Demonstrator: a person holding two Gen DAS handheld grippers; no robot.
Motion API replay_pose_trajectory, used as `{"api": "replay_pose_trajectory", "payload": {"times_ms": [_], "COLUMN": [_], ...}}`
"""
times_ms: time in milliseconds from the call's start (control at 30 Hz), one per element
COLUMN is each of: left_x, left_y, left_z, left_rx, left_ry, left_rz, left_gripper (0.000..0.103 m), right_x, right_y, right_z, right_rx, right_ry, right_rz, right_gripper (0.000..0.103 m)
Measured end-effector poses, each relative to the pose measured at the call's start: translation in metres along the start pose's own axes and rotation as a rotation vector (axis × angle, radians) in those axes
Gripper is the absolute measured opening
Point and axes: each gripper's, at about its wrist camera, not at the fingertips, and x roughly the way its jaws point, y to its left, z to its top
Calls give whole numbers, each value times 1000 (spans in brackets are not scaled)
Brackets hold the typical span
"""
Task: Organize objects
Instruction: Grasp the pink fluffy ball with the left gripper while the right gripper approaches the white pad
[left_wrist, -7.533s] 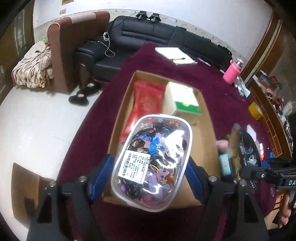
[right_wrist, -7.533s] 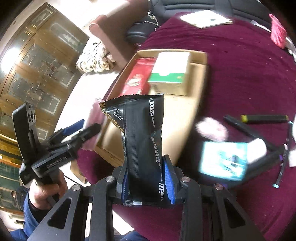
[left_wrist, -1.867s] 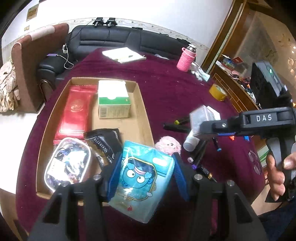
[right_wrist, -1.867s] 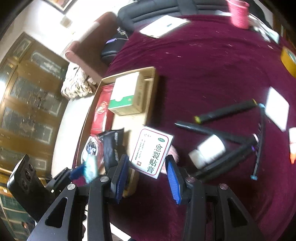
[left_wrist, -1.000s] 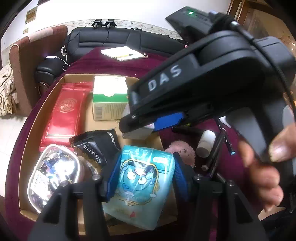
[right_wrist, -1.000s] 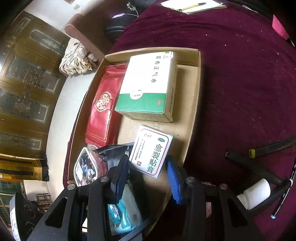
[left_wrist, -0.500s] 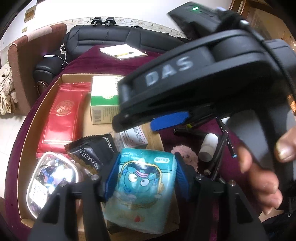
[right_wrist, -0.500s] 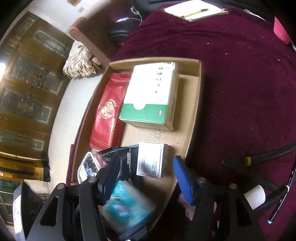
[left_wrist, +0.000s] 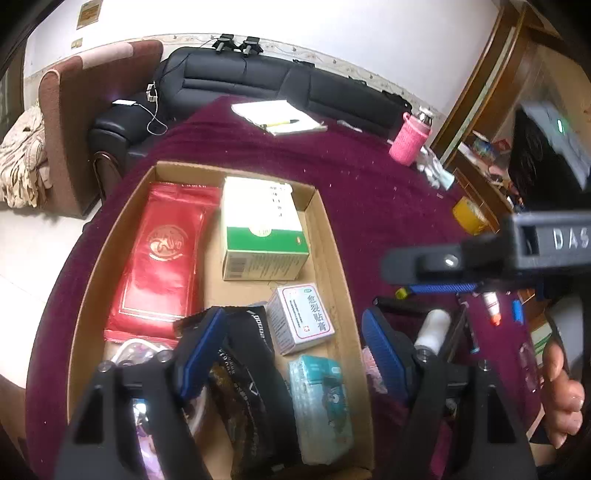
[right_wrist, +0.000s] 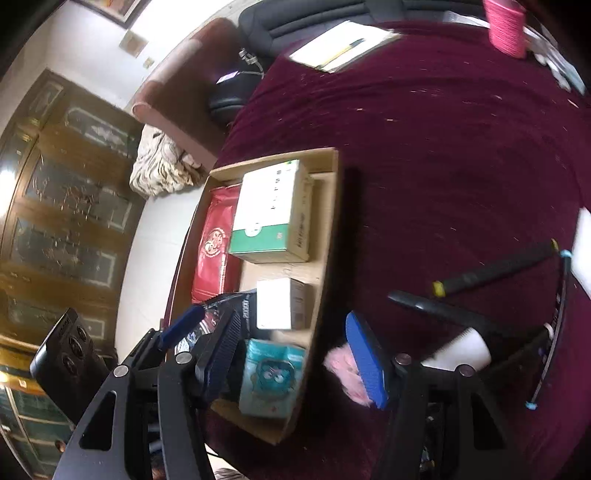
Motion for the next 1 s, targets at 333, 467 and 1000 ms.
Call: {"api": "replay_pose_trajectory", "payload": {"times_ms": [333, 467, 1000], "left_x": [-3, 4, 79], "left_y": [-27, -48, -125], "left_z": [-3, -4, -29], "left_rx": [28, 71, 412], "left_ry": [22, 45, 245], "left_rz": [-36, -63, 12], "left_gripper": [75, 75, 74], "right_x": [-36, -54, -97], "right_y": [-61, -92, -173], "right_z": [-15, -25, -69], "right_rx": [137, 200, 340], "right_ry": [-39, -65, -108], "right_rz": [17, 5, -21], "right_gripper": [66, 67, 67]}}
